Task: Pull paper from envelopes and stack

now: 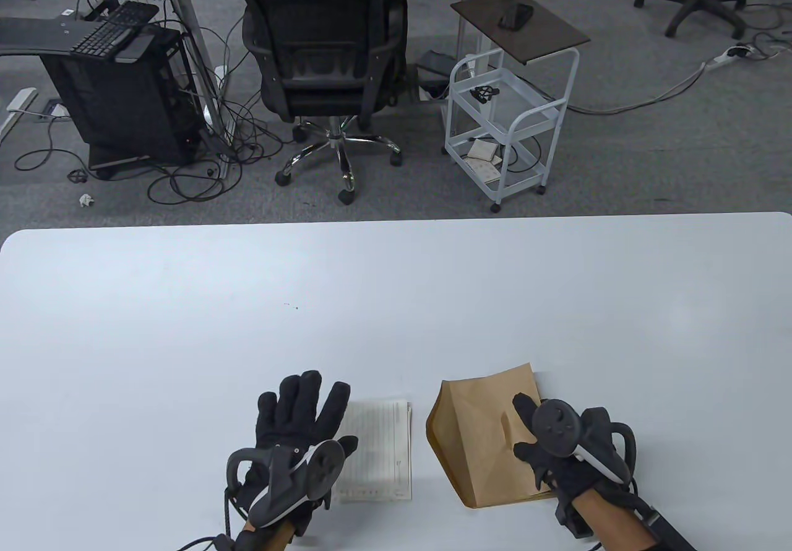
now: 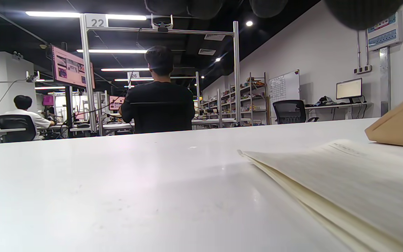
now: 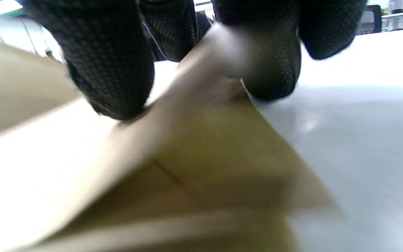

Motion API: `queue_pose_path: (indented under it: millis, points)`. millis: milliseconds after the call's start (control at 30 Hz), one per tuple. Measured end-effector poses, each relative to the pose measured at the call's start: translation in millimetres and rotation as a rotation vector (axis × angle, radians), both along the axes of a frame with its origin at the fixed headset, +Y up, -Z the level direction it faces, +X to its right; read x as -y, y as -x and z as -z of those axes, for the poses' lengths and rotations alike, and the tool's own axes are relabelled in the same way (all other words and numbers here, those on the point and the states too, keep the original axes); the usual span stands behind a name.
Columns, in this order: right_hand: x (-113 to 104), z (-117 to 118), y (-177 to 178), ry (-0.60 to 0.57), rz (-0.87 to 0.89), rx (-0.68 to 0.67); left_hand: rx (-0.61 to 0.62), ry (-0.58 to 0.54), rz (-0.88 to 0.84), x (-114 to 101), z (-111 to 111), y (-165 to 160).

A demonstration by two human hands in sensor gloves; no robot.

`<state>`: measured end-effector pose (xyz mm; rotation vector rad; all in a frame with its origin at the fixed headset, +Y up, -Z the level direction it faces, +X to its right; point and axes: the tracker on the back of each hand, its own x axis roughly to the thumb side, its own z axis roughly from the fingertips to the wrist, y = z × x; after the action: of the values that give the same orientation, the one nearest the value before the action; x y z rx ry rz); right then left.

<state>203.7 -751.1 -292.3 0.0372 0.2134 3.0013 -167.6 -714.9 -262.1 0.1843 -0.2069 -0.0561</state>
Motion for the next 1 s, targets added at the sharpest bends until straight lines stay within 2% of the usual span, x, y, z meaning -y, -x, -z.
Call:
queue_pose_path:
  millis: [433, 600, 800, 1000]
  points:
    - [4.4, 3.0, -1.0, 0.033, 0.025, -0.011, -0.008, 0.005, 0.010, 0.2, 0.8, -0.4]
    - [-5.3, 5.2, -5.2, 0.045, 0.074, -0.007, -0.014, 0.011, 0.021, 1.1, 1.9, 0.1]
    - [-38.7, 1.4, -1.7, -0.084, 0.145, -0.066, -0.017, 0.008, 0.014, 0.6, 2.7, 0.9]
    - [-49.2, -15.1, 13.9, -0.227, 0.104, -0.195, -0.013, 0.011, 0.014, 0.6, 3.7, 0.9]
